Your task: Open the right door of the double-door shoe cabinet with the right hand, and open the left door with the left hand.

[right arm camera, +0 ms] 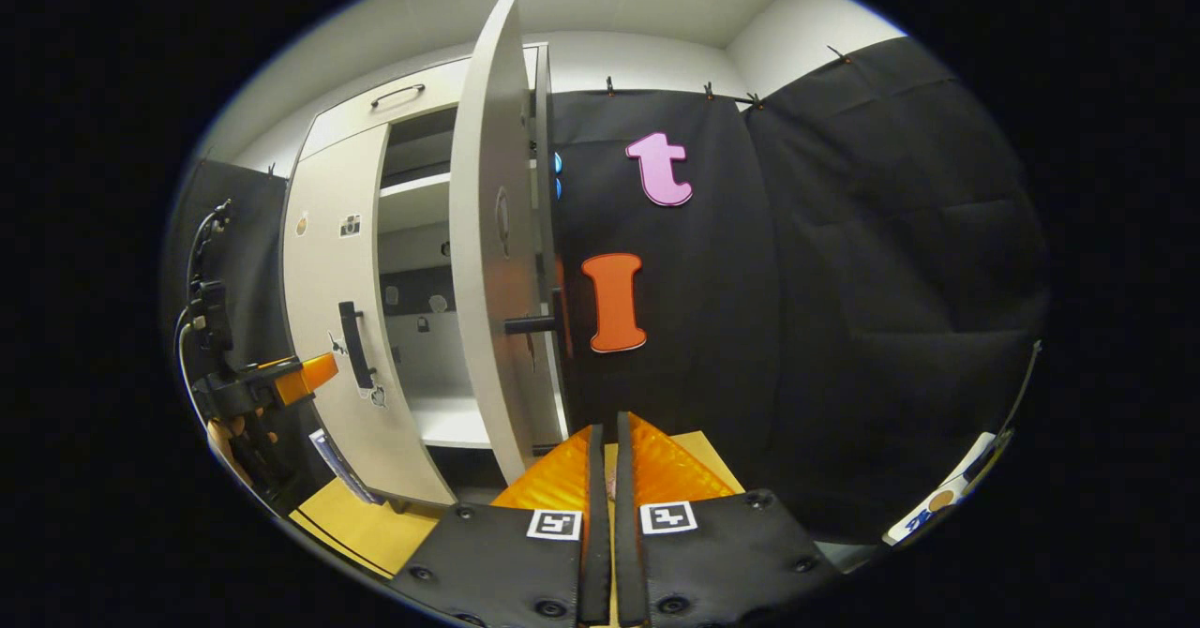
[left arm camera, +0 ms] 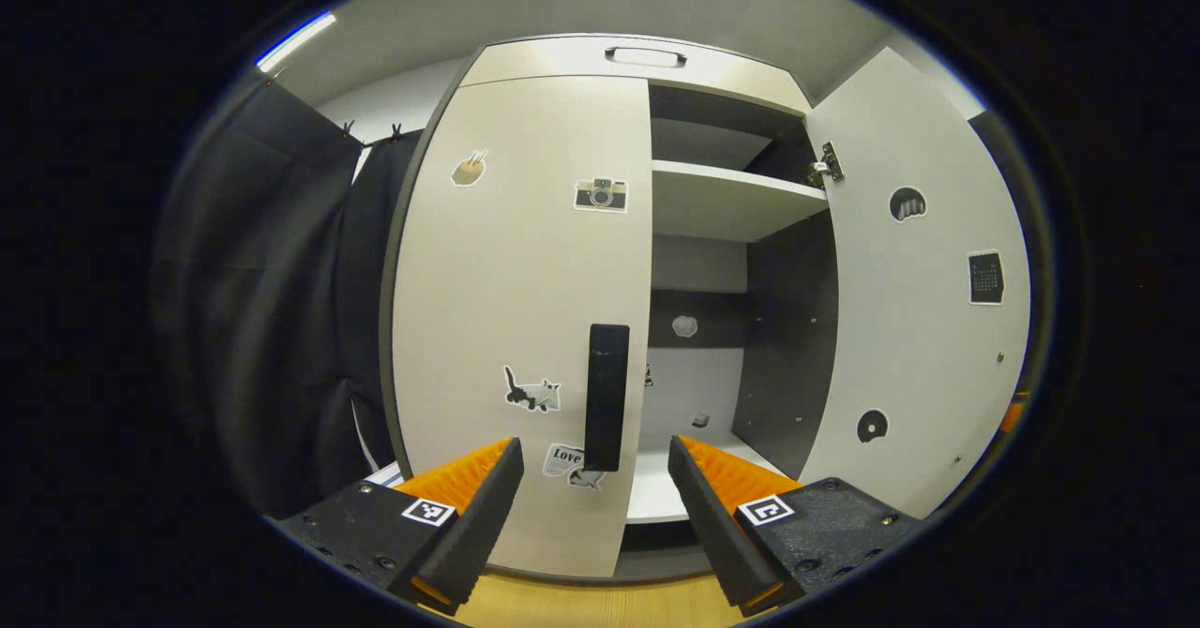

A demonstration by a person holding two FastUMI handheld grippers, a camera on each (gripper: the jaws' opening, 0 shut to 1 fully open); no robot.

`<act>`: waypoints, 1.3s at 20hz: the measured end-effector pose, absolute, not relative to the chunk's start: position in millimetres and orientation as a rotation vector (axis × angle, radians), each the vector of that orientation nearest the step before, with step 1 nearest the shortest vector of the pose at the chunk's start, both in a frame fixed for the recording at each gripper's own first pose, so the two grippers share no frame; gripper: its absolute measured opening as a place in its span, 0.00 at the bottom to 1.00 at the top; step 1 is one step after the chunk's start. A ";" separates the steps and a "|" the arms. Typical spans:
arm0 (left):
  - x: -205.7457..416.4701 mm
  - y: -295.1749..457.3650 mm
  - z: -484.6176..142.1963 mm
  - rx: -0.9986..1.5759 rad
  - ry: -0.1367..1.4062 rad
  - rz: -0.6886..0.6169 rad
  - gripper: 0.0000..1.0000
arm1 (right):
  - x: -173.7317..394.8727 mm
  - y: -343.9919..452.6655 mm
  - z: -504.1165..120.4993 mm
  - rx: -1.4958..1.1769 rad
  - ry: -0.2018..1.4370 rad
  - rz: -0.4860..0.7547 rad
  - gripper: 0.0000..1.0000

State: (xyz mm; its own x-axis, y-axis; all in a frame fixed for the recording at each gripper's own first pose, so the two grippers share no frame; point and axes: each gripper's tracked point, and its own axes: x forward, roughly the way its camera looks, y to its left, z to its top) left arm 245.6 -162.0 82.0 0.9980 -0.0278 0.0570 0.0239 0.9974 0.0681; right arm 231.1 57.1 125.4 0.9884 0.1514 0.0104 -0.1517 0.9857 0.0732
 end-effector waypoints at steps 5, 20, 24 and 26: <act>280.8 -166.6 75.3 0.064 -0.040 -0.046 0.97 | 232.5 43.2 130.4 0.104 -0.042 0.104 0.35; 342.2 -157.1 60.1 0.073 0.002 -0.034 0.90 | 234.1 21.4 133.1 0.110 -0.060 0.010 0.99; 343.4 -158.5 58.6 0.093 0.001 -0.036 0.61 | 233.5 20.0 130.7 0.108 -0.050 -0.002 0.99; 342.7 -166.8 56.6 0.094 0.010 -0.073 0.53 | 232.9 19.5 129.6 0.109 -0.044 -0.009 0.99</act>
State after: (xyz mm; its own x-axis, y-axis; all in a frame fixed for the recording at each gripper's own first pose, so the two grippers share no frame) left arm 342.7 -166.8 56.6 0.9973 -0.0719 -0.0133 0.0728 0.9929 0.0937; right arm 232.9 19.5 129.6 0.9990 -0.0116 0.0438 0.0068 0.9940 0.1089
